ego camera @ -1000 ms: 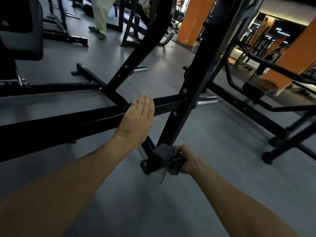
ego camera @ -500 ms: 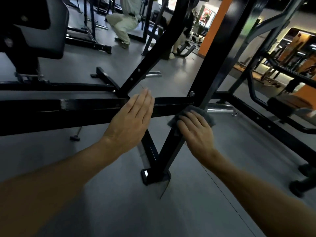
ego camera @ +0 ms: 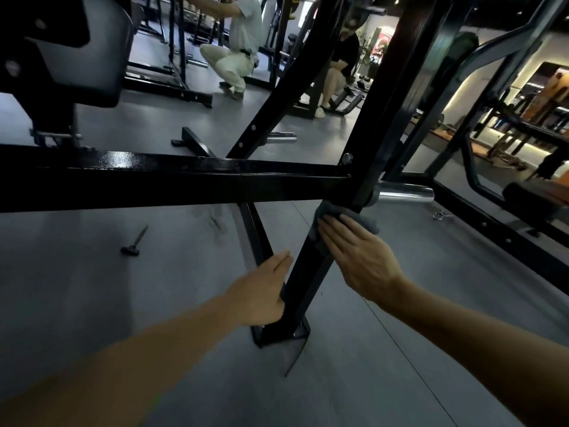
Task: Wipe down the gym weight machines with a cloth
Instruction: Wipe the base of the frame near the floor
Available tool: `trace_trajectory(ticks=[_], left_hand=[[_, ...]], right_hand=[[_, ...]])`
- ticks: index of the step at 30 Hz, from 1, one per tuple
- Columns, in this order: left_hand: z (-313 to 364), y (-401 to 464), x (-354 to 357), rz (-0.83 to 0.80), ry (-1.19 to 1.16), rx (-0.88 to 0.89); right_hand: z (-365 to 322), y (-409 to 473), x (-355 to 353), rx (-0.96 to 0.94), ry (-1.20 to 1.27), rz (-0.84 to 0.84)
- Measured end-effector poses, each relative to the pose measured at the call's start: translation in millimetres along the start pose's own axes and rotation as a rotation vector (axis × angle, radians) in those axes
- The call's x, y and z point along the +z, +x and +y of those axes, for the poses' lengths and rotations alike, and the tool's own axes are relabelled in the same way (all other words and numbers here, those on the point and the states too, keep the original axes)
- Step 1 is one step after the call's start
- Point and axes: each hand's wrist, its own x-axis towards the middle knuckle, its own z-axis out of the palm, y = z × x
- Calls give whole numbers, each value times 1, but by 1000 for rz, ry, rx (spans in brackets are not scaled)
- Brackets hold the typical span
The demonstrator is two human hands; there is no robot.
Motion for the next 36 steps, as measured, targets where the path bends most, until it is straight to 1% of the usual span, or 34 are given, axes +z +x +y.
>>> trace_trajectory(ticks=[1,3,4,6,7,9,10,11,13,15,18,21,22,24,27,28,29,30,32,33,36], left_hand=[[7,8,7,-81,-167,-55],[15,27,26,-99,-340,-75],[15,35,36,-100,-360,-69],[9,50,55,-102,-321,-60],[6,54,62,-108,-289,-57],[0,54,71,-121,-239,-67],[-4,53,75,-128,-224,-58],[-9,50,79,-136,-210,-46],[-22,46,87,-163,-132,-33],[-41,45,97,-197,-14,-71],[-64,40,116,-322,192,-167],[-90,26,137,-447,257,-292],[-99,22,144,-477,280,-325],[-113,15,160,-577,330,-374],[-118,10,182,-695,343,-441],[-118,8,185,-708,347,-454],[-118,7,187,-712,352,-459],[-118,7,188,-712,356,-456],[-121,6,186,-720,353,-461],[-122,6,186,-728,353,-461],[-122,8,188,-740,360,-446]], right_hand=[[-2,-1,1,10,-12,-14],[-13,8,2,10,-30,-58],[-20,17,4,11,-23,-92],[-38,41,9,37,4,-166],[-49,54,9,17,-32,-232],[-75,68,11,-79,-193,-386],[-83,68,11,-99,-233,-425],[-85,66,14,-96,-224,-412],[-69,54,18,18,-150,-278],[-43,47,18,102,-120,-181],[-38,44,27,92,-221,-170],[-78,54,42,87,-227,-250],[-96,58,47,43,-242,-278],[-136,63,60,-126,-328,-331],[-193,68,83,-367,-428,-495],[-208,65,89,-427,-448,-506],[-217,63,94,-471,-455,-476],[-218,59,96,-487,-456,-408],[-213,55,102,-456,-470,-263],[-205,53,101,-398,-427,-219],[-202,54,97,-103,-115,-231]])
